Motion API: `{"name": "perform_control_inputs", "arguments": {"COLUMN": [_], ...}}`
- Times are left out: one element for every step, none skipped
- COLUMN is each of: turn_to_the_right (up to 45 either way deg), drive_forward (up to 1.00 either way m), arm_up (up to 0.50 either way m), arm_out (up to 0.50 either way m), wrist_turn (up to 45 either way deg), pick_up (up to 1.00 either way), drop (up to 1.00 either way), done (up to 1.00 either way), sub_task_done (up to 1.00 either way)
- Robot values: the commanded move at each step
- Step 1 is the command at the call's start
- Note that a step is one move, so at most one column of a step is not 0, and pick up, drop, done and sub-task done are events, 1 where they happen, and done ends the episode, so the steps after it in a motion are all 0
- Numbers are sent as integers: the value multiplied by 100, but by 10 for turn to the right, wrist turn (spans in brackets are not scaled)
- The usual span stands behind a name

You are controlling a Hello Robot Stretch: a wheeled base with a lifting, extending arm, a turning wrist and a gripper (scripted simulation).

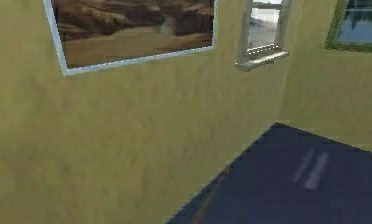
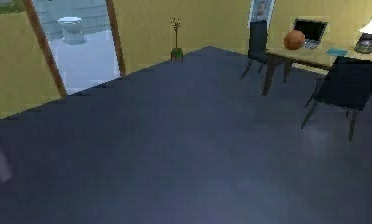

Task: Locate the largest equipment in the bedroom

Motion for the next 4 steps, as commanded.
{"name": "perform_control_inputs", "arguments": {"turn_to_the_right": [-450, -450, -150, 0], "drive_forward": [0, 0, 0, 0], "arm_up": [0, 0, 0, 0], "arm_out": [0, 0, 0, 0], "wrist_turn": [0, 0, 0, 0], "pick_up": [0, 0, 0, 0], "drop": [0, 0, 0, 0], "done": [0, 0, 0, 100], "sub_task_done": [0, 0, 0, 0]}}
